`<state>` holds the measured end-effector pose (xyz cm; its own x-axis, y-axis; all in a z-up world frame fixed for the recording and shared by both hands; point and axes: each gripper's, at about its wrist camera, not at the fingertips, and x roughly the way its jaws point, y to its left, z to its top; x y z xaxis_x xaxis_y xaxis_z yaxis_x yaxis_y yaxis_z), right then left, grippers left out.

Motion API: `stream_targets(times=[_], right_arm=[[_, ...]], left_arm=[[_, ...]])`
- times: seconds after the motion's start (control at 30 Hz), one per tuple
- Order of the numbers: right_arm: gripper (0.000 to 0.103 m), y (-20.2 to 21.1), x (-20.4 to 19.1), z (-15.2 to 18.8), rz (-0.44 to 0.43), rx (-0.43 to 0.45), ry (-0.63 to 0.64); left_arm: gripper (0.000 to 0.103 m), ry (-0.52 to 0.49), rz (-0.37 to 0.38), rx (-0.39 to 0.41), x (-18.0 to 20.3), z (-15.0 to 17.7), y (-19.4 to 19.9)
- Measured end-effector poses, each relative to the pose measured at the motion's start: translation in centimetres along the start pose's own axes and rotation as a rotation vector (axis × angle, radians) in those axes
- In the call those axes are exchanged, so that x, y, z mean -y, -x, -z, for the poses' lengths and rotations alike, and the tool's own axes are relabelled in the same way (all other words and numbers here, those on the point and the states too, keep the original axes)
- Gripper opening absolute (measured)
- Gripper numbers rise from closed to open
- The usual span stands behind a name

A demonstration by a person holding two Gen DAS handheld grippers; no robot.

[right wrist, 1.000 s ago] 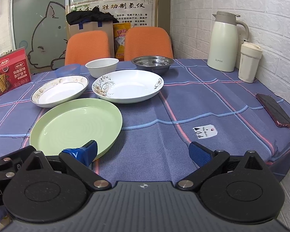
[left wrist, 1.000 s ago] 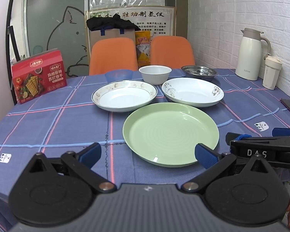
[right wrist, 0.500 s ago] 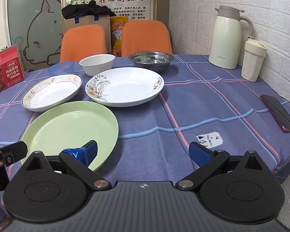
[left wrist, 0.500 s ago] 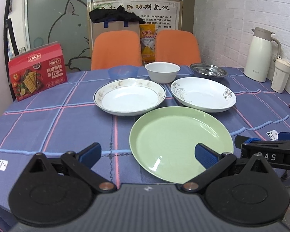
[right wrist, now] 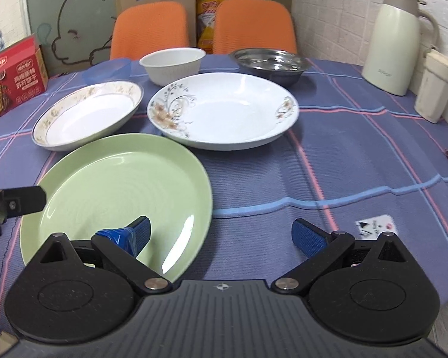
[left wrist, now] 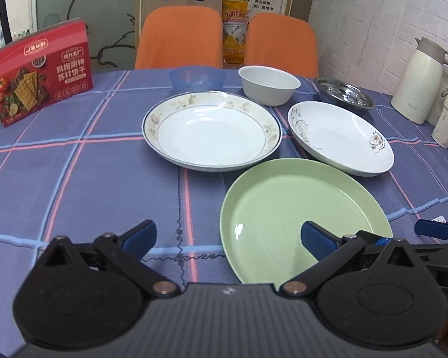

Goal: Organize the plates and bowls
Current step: 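Move the left tool to the light green plate rim and close it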

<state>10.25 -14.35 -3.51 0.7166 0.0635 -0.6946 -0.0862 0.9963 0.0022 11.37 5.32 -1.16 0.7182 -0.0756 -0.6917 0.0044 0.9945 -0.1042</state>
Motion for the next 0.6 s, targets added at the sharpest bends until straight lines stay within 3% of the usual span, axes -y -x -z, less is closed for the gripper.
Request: stream_targets(times=[0.23, 0.43, 0.6], right_arm=[[0.089, -0.9, -0.1, 0.0, -0.067, -0.016, -0.001], [0.090, -0.6, 0.2, 1.2, -0.094, 0.079, 0.039], [0.089, -0.9, 0.0, 0.7, -0.095, 0.072, 0.044]], left_arm=[[0.101, -0.038, 0.024, -0.029, 0.5, 0.0, -2.0], [0.091, -0.031, 0.092, -0.061, 0.1, 0.3, -3.0], [0.079, -0.078, 0.082, -0.041, 0.5, 0.6, -3.2]])
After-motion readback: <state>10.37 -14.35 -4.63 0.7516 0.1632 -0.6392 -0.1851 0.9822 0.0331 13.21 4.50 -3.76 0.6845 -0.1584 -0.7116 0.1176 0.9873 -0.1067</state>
